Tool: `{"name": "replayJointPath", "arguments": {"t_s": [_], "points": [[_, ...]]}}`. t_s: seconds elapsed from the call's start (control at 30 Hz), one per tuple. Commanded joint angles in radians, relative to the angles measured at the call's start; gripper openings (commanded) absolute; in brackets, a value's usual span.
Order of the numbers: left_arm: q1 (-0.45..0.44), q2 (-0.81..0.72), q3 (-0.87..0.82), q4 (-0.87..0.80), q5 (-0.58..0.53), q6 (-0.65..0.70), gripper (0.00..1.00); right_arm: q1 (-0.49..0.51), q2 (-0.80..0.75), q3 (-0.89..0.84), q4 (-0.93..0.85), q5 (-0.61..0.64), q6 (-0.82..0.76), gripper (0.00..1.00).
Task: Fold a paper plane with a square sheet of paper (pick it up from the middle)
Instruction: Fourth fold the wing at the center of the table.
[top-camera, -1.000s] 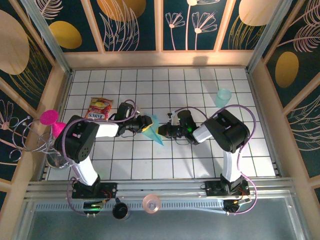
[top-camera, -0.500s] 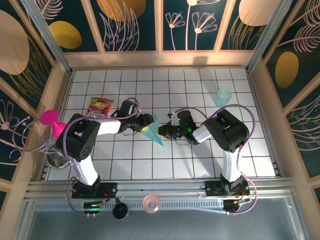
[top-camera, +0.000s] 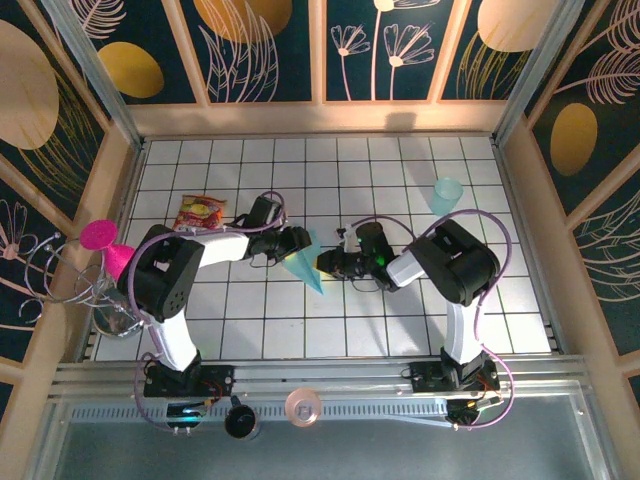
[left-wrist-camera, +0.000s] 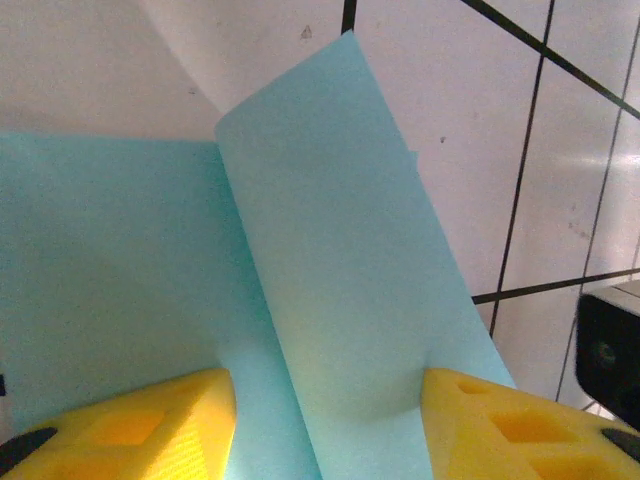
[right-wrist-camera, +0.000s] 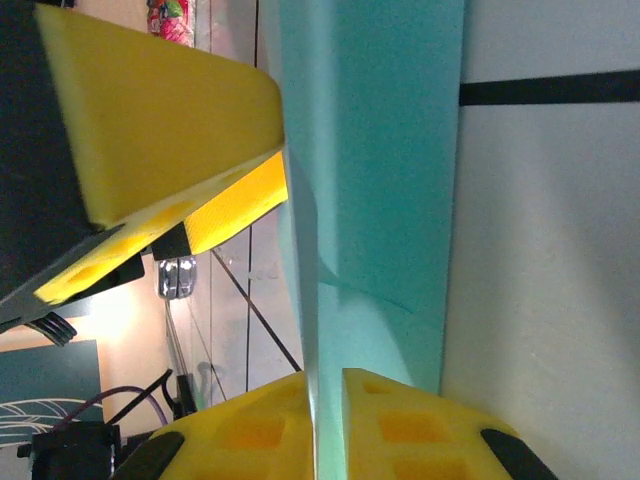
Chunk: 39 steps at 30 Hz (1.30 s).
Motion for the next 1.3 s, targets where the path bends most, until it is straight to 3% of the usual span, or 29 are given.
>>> {"name": "replayJointPath", "arguments": {"t_s": [0.0, 0.23, 0.47, 0.6, 0.93, 1.27], "points": [[0.0, 0.073, -0.011, -0.16, -0.163, 0.05, 0.53, -0.011, -0.046, -0.018, -0.019, 0.027, 0.002, 0.16], [-0.014, 0.104, 0.001, -0.209, -0.234, 0.061, 0.52, -0.016, -0.144, -0.044, -0.097, 0.099, -0.035, 0.23], [-0.022, 0.148, 0.012, -0.24, -0.286, 0.053, 0.52, 0.034, -0.265, 0.027, -0.397, 0.353, -0.197, 0.25], [-0.022, 0.155, 0.005, -0.235, -0.303, 0.036, 0.49, 0.089, -0.25, 0.077, -0.477, 0.422, -0.225, 0.28], [-0.024, 0.157, -0.009, -0.229, -0.303, 0.028, 0.4, 0.094, -0.184, 0.086, -0.403, 0.332, -0.205, 0.27], [-0.024, 0.157, -0.013, -0.23, -0.308, 0.023, 0.39, 0.079, -0.136, 0.09, -0.369, 0.281, -0.19, 0.2]]}}
